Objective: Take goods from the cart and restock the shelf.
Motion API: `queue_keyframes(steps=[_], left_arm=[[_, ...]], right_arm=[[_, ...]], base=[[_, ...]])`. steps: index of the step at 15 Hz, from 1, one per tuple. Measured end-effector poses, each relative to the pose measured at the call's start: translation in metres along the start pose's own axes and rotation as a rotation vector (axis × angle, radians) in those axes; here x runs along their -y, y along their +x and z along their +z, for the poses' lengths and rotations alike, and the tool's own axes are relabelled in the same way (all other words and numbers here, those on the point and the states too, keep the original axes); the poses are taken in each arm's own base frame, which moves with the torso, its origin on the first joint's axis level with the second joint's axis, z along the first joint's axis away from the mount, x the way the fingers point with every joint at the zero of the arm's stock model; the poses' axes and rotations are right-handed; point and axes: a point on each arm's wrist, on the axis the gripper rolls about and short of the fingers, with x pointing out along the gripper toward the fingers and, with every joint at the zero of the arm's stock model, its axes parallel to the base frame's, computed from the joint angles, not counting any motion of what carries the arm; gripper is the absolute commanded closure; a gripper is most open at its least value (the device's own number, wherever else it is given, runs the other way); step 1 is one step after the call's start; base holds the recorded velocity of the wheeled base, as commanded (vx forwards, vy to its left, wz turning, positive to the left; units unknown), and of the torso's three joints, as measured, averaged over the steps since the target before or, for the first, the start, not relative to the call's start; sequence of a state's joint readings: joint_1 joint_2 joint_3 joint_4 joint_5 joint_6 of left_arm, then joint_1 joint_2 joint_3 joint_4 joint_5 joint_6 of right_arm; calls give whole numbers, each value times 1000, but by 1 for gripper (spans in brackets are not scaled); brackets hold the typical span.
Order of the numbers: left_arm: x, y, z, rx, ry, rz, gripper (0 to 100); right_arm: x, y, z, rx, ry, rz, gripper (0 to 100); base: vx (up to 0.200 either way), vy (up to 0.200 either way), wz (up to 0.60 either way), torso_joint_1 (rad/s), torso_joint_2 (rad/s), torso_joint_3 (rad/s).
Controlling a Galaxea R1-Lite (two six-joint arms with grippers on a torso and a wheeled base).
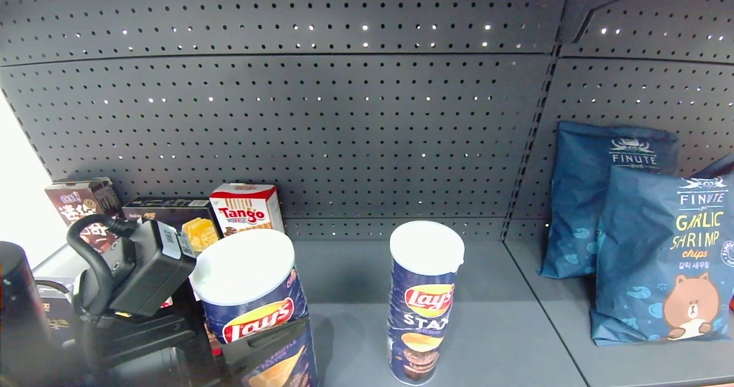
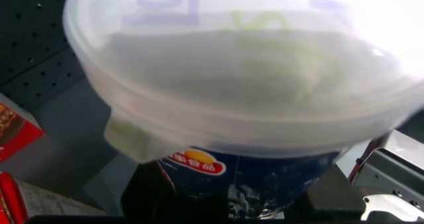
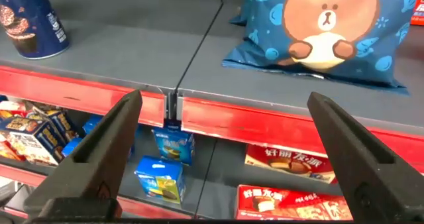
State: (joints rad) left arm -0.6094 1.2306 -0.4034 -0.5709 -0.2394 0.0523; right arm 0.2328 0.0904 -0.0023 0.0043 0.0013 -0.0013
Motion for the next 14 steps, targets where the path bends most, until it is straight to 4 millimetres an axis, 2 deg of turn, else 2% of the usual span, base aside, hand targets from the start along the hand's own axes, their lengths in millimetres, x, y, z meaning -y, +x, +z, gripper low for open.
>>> queue_keyframes(steps=[8, 14], left_arm=[[-2, 1, 5, 13, 3, 7, 100], [-16, 18, 54, 111, 21, 26, 100]], right_arm=[[0, 0, 0, -1, 0, 0, 0], [0, 0, 0, -2, 0, 0, 0]], base=[[0, 0, 0, 0, 0, 0], [0, 0, 0, 0, 0, 0]])
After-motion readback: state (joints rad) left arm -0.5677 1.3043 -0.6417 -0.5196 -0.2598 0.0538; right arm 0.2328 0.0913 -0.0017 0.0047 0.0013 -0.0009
